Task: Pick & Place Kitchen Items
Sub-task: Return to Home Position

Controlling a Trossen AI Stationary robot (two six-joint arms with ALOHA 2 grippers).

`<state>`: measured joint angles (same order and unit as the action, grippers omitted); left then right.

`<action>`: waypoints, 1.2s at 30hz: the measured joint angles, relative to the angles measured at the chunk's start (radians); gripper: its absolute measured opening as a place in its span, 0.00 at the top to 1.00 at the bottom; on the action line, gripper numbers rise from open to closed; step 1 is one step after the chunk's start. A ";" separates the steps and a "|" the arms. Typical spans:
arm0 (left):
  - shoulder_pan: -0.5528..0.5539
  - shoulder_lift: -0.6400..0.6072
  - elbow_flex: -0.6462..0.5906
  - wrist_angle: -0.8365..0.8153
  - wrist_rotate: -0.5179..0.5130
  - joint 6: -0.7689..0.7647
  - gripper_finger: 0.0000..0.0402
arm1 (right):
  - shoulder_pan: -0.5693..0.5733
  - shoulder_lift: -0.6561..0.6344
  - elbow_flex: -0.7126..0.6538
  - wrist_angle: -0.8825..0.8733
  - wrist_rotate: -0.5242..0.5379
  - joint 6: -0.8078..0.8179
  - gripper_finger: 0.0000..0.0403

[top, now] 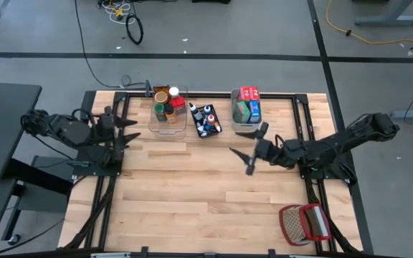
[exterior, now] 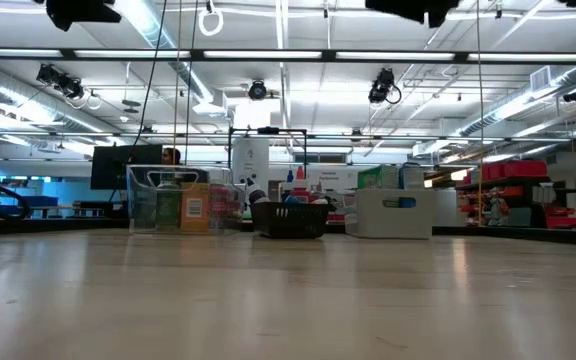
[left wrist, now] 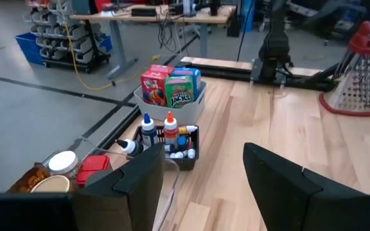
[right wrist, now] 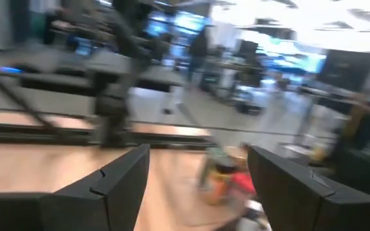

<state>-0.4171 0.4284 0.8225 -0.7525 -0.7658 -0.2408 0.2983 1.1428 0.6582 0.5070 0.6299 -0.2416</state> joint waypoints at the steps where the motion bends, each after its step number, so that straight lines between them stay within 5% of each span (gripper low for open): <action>1: 0.000 -0.022 -0.018 0.006 0.000 0.009 0.45 | 0.010 -0.019 0.000 -0.026 -0.030 0.018 0.32; 11: 0.000 -0.213 -0.260 0.261 0.033 0.138 0.45 | 0.062 -0.220 0.000 -0.366 -0.305 0.187 0.32; 24: 0.000 -0.375 -0.468 0.461 0.146 0.293 0.45 | 0.067 -0.277 -0.002 -0.443 -0.492 0.148 0.32; 36: 0.000 -0.427 -0.491 0.494 0.190 0.363 0.45 | 0.050 -0.545 -0.345 -0.087 -0.508 0.100 0.32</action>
<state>-0.4171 0.0018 0.3316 -0.2583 -0.5761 0.1224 0.3480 0.5975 0.3128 0.4203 0.1216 -0.1415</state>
